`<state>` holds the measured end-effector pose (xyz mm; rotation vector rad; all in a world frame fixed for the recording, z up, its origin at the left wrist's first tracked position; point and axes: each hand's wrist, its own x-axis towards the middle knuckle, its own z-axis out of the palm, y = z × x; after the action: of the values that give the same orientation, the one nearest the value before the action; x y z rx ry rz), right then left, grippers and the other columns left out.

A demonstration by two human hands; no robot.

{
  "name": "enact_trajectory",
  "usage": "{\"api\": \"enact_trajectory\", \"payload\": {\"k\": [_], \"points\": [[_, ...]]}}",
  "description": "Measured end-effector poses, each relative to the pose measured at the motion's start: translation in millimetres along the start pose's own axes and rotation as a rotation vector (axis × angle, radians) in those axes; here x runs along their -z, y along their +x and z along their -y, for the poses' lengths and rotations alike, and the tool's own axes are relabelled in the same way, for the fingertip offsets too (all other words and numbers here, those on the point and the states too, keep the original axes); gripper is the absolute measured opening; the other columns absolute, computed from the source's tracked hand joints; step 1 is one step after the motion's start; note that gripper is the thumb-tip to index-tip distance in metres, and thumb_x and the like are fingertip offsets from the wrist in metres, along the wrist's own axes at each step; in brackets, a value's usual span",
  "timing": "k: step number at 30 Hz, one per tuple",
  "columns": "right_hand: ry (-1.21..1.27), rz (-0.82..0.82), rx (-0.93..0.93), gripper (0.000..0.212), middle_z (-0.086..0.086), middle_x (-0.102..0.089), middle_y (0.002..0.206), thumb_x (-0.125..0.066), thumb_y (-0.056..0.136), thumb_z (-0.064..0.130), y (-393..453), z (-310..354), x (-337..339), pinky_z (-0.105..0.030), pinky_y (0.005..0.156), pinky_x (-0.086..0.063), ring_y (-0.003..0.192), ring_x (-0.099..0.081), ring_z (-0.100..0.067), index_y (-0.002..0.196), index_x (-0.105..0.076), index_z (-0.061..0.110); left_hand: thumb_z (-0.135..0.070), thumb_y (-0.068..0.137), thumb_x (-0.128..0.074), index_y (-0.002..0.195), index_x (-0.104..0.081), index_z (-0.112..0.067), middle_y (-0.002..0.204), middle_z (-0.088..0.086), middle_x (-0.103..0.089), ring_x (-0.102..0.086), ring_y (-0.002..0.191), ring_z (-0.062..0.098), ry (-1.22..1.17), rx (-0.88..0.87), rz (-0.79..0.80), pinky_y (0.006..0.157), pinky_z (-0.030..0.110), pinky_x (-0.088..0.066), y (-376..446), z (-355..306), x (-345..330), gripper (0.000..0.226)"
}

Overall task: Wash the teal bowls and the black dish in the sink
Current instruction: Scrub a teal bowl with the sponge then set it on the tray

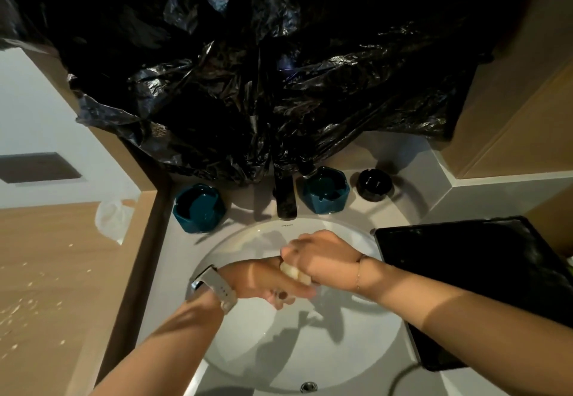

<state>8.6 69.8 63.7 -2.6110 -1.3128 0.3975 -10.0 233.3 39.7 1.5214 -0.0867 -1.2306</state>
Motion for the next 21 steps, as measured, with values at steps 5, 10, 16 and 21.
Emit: {"api": "enact_trajectory", "payload": {"k": [5, 10, 16, 21], "points": [[0.016, 0.271, -0.367, 0.023, -0.002, -0.068, 0.100, -0.054, 0.086, 0.020, 18.1, -14.4, -17.8, -0.026, 0.072, -0.043, 0.093, -0.062, -0.024, 0.100, -0.070, 0.014, -0.029, 0.095, -0.054, 0.089, -0.066, -0.010, 0.085, 0.008, -0.066, -0.059, 0.075, 0.025, 0.644, 0.090, -0.510, 0.057, 0.018, -0.037, 24.8, 11.7, -9.7, 0.023], [0.344, 0.474, -0.587, 0.012, -0.008, -0.052, 0.069, -0.052, 0.080, 0.007, 28.1, -25.7, -53.5, -0.025, 0.054, -0.038, 0.062, -0.051, -0.024, 0.070, -0.058, 0.009, -0.032, 0.099, -0.042, 0.105, -0.066, -0.013, 0.105, 0.006, -0.070, -0.063, 0.096, 0.028, 1.217, 0.030, -0.612, 0.075, 0.027, -0.036, 36.9, 33.7, -7.0, 0.031], [0.935, 0.869, -0.836, 0.030, 0.005, -0.028, 0.039, -0.045, 0.078, 0.006, 34.6, -35.2, -57.3, -0.016, 0.038, -0.019, 0.035, -0.022, -0.009, 0.052, -0.036, 0.019, -0.025, 0.099, -0.041, 0.110, -0.060, -0.010, 0.108, 0.007, -0.069, -0.065, 0.097, 0.031, 1.332, 0.018, -0.594, 0.073, 0.030, -0.037, 48.8, 41.3, 0.8, 0.027], [1.421, 1.033, -0.813, 0.040, 0.008, -0.029, 0.034, -0.031, 0.087, 0.008, 29.1, -52.2, -72.3, -0.014, 0.030, -0.018, 0.027, -0.025, -0.004, 0.048, -0.032, 0.021, -0.023, 0.099, -0.039, 0.108, -0.060, -0.008, 0.105, 0.009, -0.069, -0.065, 0.096, 0.032, 1.293, 0.036, -0.612, 0.071, 0.030, -0.039, 53.9, 38.3, -2.5, 0.027]]}}
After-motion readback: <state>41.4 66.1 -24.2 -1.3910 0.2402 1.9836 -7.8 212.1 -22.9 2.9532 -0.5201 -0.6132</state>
